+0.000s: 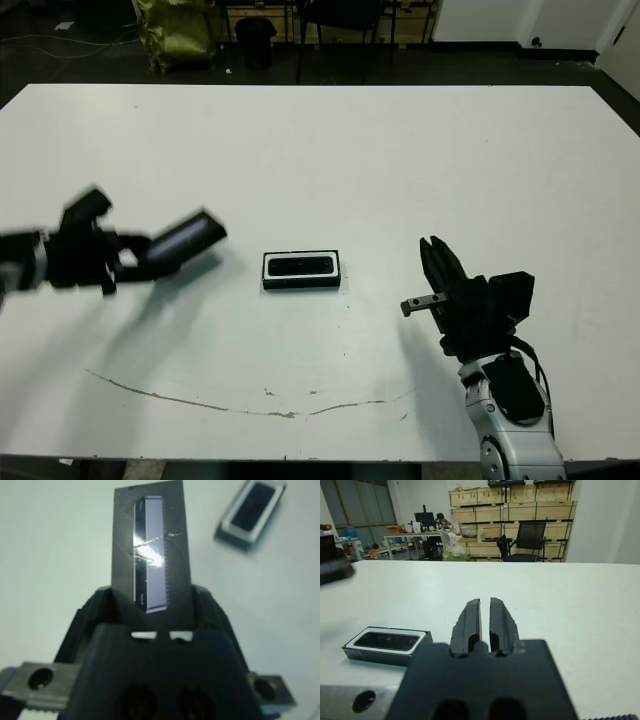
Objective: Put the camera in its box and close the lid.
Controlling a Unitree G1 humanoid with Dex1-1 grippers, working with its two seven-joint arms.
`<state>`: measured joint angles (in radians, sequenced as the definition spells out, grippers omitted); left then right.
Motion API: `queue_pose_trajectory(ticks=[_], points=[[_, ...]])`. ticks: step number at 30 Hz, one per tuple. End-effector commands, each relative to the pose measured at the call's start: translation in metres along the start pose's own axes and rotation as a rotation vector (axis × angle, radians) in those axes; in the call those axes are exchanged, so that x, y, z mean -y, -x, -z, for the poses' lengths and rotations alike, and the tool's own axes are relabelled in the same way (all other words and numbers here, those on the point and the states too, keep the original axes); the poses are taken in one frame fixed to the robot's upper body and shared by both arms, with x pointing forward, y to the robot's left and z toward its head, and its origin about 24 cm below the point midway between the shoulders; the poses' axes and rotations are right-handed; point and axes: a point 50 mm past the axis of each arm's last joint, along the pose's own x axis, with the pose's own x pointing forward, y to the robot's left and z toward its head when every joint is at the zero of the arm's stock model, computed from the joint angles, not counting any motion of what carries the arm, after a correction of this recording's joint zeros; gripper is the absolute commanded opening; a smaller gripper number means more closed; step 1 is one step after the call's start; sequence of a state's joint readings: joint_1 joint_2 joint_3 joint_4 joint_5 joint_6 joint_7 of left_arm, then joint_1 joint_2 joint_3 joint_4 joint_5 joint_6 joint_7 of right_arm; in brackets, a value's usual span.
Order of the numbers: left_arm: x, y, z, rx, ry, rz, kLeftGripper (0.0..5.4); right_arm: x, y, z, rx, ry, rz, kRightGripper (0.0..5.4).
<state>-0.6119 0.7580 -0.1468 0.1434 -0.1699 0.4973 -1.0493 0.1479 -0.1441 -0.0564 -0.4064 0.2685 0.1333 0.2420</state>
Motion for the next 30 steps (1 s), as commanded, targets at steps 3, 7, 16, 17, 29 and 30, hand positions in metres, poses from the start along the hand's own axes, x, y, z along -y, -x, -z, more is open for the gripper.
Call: queue_pose_trajectory(ticks=[3,7,16,17,29,30], points=[[-0.015,-0.007,-0.041,-0.009,-0.208,0.044,2.45,0.002,0.001,0.008,-0.032,-0.009,-0.003,0.00],[-0.013,-0.020,-0.071,-0.014,-0.314,0.082,2.45,0.001,0.001,0.012,-0.043,-0.016,0.010,0.00],[0.016,-0.055,-0.101,-0.050,-0.435,0.252,2.45,0.001,0.003,0.016,-0.054,-0.039,0.033,0.00],[0.020,-0.059,-0.102,-0.066,-0.440,0.269,2.45,0.001,0.003,0.016,-0.056,-0.039,0.037,0.00],[0.052,-0.093,-0.087,-0.129,-0.460,0.450,2.45,0.002,0.001,0.015,-0.034,-0.023,0.041,0.00],[0.053,-0.095,-0.084,-0.138,-0.465,0.457,2.45,0.002,0.001,0.015,-0.035,-0.021,0.042,0.00]])
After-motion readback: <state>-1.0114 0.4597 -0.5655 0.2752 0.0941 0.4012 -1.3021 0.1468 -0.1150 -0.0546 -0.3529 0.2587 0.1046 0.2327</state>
